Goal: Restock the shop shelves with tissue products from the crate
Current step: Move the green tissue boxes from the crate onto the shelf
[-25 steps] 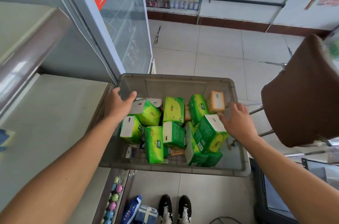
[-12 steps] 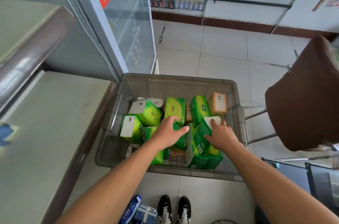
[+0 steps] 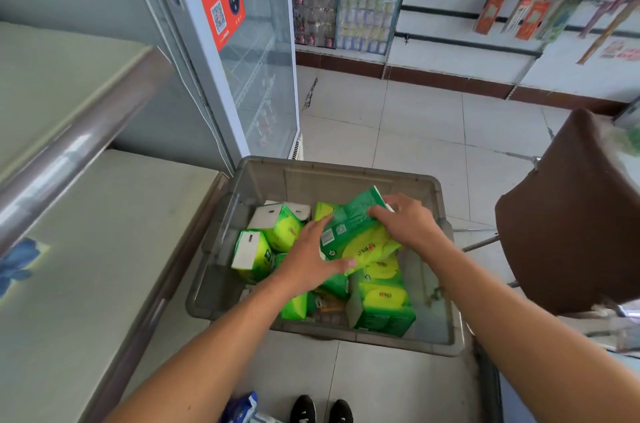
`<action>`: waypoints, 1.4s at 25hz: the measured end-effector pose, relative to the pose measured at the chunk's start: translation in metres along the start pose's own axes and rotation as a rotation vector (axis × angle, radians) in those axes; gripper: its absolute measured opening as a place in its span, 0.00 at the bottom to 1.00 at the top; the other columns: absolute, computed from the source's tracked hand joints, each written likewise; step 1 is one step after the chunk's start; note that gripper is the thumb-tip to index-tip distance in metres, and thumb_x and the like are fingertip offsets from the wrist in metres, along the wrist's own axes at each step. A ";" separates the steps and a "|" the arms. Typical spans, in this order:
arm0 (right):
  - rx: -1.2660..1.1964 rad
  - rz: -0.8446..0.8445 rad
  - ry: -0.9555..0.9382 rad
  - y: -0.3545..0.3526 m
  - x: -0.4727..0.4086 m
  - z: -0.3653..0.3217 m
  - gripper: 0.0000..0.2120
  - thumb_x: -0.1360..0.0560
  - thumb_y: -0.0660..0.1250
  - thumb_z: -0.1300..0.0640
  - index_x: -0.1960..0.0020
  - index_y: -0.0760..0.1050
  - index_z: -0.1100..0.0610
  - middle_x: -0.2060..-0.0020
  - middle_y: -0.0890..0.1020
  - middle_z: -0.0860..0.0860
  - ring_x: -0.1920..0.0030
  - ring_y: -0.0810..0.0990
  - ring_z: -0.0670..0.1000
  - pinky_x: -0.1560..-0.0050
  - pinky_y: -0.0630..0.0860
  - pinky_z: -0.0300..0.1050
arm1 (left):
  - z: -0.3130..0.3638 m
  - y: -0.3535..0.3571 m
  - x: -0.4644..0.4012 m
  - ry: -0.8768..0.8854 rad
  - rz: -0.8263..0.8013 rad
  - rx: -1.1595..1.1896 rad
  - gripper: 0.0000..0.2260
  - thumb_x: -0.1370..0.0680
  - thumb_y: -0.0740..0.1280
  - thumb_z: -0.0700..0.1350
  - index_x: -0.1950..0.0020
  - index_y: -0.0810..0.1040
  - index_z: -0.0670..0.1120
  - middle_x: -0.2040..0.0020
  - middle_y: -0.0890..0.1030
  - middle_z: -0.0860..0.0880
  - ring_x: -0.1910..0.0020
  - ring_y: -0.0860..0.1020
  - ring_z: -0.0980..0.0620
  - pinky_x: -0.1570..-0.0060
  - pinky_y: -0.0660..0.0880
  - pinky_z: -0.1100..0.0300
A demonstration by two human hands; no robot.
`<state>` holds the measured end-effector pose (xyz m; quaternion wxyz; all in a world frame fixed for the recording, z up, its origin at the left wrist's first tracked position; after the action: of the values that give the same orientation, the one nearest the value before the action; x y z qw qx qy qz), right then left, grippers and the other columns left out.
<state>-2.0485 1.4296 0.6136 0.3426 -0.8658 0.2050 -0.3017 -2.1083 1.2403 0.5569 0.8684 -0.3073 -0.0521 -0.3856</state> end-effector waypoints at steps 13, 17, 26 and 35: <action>-0.050 -0.245 -0.266 -0.035 0.037 -0.118 0.40 0.29 0.48 0.24 0.52 0.80 0.58 0.62 0.78 0.56 0.67 0.75 0.53 0.63 0.75 0.44 | 0.036 -0.132 0.060 0.123 0.372 0.435 0.29 0.40 0.77 0.64 0.41 0.75 0.63 0.43 0.81 0.52 0.43 0.80 0.51 0.42 0.77 0.44; -0.157 -0.340 -0.490 -0.038 0.039 -0.139 0.30 0.29 0.55 0.28 0.49 0.79 0.52 0.58 0.80 0.55 0.62 0.77 0.51 0.63 0.76 0.44 | 0.054 -0.150 0.086 0.132 0.557 0.410 0.33 0.41 0.76 0.62 0.38 0.75 0.58 0.47 0.82 0.55 0.47 0.80 0.55 0.43 0.78 0.48; -0.315 -0.463 -0.963 -0.037 0.079 -0.223 0.13 0.29 0.61 0.38 0.50 0.78 0.42 0.54 0.83 0.40 0.56 0.80 0.35 0.57 0.73 0.34 | 0.091 -0.212 0.178 0.146 0.975 0.402 0.44 0.43 0.77 0.63 0.31 0.67 0.54 0.40 0.78 0.53 0.41 0.78 0.55 0.39 0.75 0.49; -0.272 -0.646 -1.267 0.043 0.132 -0.357 0.08 0.24 0.65 0.46 0.47 0.78 0.45 0.56 0.84 0.39 0.57 0.82 0.38 0.55 0.76 0.36 | 0.060 -0.288 0.287 0.102 1.194 0.183 0.28 0.35 0.75 0.58 0.36 0.75 0.57 0.40 0.80 0.61 0.37 0.75 0.62 0.32 0.70 0.53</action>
<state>-2.1945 1.1585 0.8419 0.1784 -0.9267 -0.2632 0.2002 -2.1015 0.9436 0.8412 0.9591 -0.1886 0.1378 0.1602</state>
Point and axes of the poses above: each hand's wrist, its own x-axis away from the middle knuckle, its own y-axis out of the palm, z = x × y, the point moved 2 cm from there along -x, towards the middle knuckle
